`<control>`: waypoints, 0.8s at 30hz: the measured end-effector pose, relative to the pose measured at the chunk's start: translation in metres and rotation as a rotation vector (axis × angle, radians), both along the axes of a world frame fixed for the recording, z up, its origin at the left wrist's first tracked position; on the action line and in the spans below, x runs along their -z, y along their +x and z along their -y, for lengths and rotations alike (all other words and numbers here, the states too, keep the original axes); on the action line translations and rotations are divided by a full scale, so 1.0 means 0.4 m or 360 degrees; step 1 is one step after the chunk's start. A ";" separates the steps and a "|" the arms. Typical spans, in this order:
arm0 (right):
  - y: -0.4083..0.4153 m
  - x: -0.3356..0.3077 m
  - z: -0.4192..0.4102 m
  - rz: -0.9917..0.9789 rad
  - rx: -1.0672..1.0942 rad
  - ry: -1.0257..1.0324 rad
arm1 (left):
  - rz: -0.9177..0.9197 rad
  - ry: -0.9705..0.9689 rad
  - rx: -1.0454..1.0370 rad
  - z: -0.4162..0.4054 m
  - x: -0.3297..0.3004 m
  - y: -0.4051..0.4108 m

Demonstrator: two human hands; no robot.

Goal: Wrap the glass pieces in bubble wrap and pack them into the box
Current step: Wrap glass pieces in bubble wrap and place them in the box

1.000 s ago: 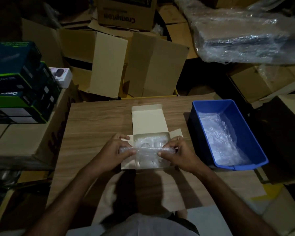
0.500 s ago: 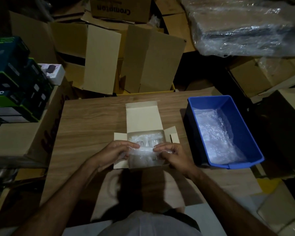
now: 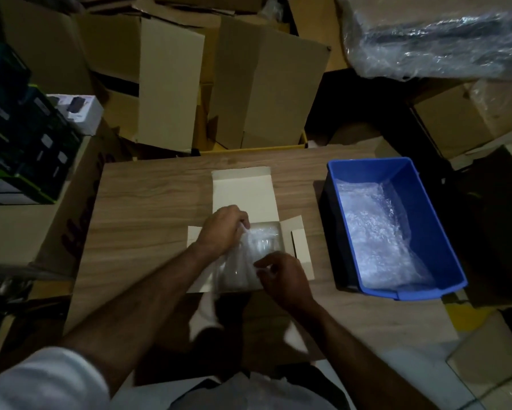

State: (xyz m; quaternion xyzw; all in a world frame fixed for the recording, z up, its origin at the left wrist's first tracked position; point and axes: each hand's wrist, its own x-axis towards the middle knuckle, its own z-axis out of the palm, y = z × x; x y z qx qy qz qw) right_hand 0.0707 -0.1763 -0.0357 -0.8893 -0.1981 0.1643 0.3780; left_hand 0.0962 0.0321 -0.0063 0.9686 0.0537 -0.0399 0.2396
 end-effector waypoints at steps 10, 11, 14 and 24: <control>0.032 0.023 0.017 -0.0014 -0.0683 -0.0193 | 0.0099 0.0183 0.0334 -0.001 0.078 -0.042; 0.033 0.024 0.015 -0.0014 -0.0691 -0.0207 | 0.0084 0.0163 0.0368 -0.003 0.075 -0.046; 0.046 0.019 -0.006 -0.0080 -0.0610 -0.0288 | -0.0073 0.0208 0.0511 -0.020 0.074 -0.060; 0.047 0.032 -0.017 0.0189 -0.0756 -0.0540 | -0.0224 0.0608 0.0595 -0.022 0.104 -0.072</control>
